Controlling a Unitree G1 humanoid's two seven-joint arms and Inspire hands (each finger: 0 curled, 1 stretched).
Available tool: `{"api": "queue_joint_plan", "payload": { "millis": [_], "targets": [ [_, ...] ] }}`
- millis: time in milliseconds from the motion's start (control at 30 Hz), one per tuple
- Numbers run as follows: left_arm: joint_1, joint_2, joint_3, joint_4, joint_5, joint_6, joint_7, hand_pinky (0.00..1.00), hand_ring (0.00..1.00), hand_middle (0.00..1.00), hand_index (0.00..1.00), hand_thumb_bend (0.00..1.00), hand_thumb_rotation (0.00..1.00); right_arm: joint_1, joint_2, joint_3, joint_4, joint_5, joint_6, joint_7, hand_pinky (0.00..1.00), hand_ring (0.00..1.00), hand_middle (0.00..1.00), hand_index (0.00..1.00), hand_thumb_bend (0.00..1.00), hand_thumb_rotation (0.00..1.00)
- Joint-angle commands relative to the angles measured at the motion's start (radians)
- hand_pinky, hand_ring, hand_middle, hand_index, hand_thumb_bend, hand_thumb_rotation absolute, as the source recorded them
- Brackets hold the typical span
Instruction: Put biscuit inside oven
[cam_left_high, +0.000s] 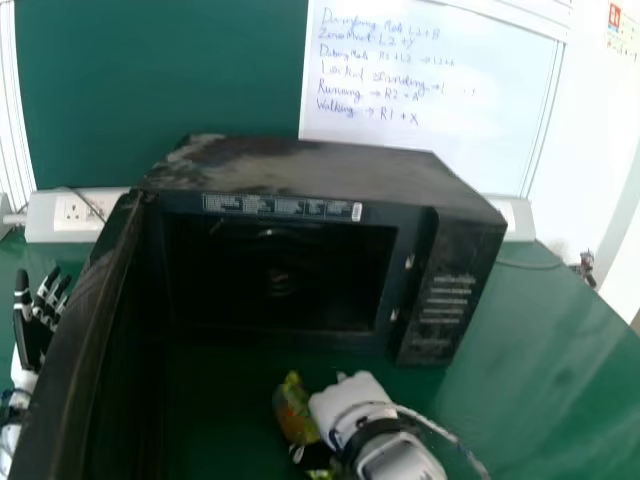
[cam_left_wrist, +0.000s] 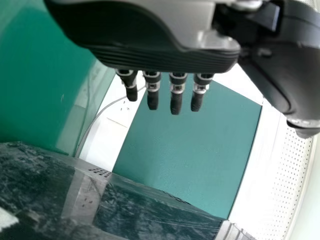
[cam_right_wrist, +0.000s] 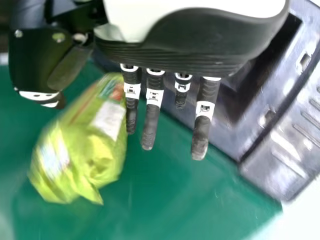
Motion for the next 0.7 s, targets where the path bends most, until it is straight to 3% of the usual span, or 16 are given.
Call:
{"api": "queue_joint_plan", "payload": {
  "millis": [0,233,667],
  "targets": [
    [0.002,0.0,0.001,-0.01,-0.005,0.009,0.004,0.82,0.88,0.89,0.92,0.93,0.63,-0.002,0.019,0.018,0.031,-0.011,0.01,0.012,0.41,0.54,0.68,0.72,0.77,0.08],
    [0.006,0.001,-0.001,-0.018,0.001,0.01,0.004,0.82,0.88,0.89,0.92,0.93,0.64,-0.027,0.02,0.037,0.111,-0.026,0.021,0.006,0.54,0.67,0.78,0.76,0.83,0.13],
    [0.007,0.0,0.0,-0.028,-0.005,0.019,0.007,0.82,0.87,0.89,0.92,0.94,0.64,-0.032,0.019,0.072,0.194,-0.086,0.087,-0.047,0.55,0.68,0.8,0.8,0.79,0.18]
  ]
}}
